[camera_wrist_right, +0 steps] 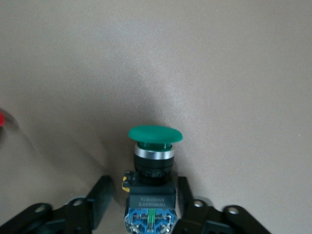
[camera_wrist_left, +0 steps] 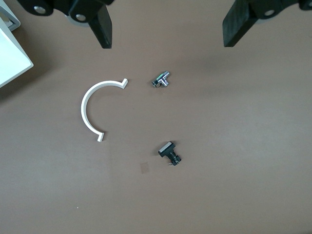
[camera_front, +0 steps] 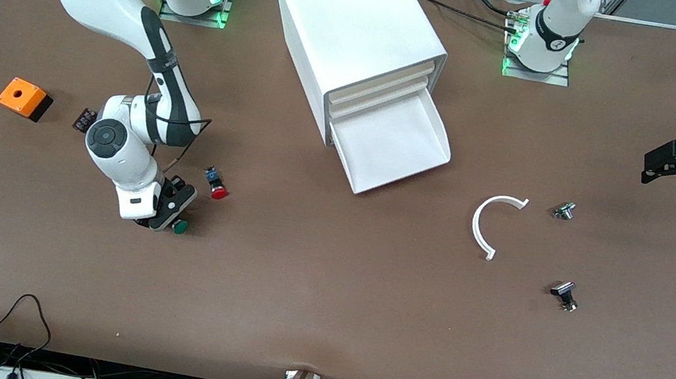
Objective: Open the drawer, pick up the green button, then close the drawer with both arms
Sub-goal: 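Lower the green button beside the red button and open the right gripper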
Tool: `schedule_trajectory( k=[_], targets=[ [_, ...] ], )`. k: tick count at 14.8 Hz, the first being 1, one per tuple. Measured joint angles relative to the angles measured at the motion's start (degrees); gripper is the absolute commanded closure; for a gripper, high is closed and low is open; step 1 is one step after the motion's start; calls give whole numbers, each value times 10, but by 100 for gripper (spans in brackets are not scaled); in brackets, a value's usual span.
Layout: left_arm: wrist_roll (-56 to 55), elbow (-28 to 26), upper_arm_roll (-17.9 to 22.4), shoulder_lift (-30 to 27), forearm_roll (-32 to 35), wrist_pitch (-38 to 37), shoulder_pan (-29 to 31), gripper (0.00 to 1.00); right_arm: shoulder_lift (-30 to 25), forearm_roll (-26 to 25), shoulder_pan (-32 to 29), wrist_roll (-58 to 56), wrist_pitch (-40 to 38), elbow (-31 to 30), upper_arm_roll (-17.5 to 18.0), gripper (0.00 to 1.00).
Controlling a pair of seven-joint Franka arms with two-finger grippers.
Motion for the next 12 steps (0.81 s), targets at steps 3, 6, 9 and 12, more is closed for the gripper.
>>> schedule_trajectory(
  k=[3, 6, 9, 12],
  targets=[
    [0, 0, 0, 0, 0, 0, 0, 0, -5, 0, 0, 1, 3, 4, 2, 0],
    [0, 0, 0, 0, 0, 0, 0, 0, -26, 12, 0, 14, -24, 5, 3, 0],
    [0, 0, 0, 0, 0, 0, 0, 0, -57, 52, 0, 22, -90, 12, 11, 0],
    [0, 0, 0, 0, 0, -1, 0, 0, -105, 80, 0, 54, -237, 50, 13, 0]
  ],
)
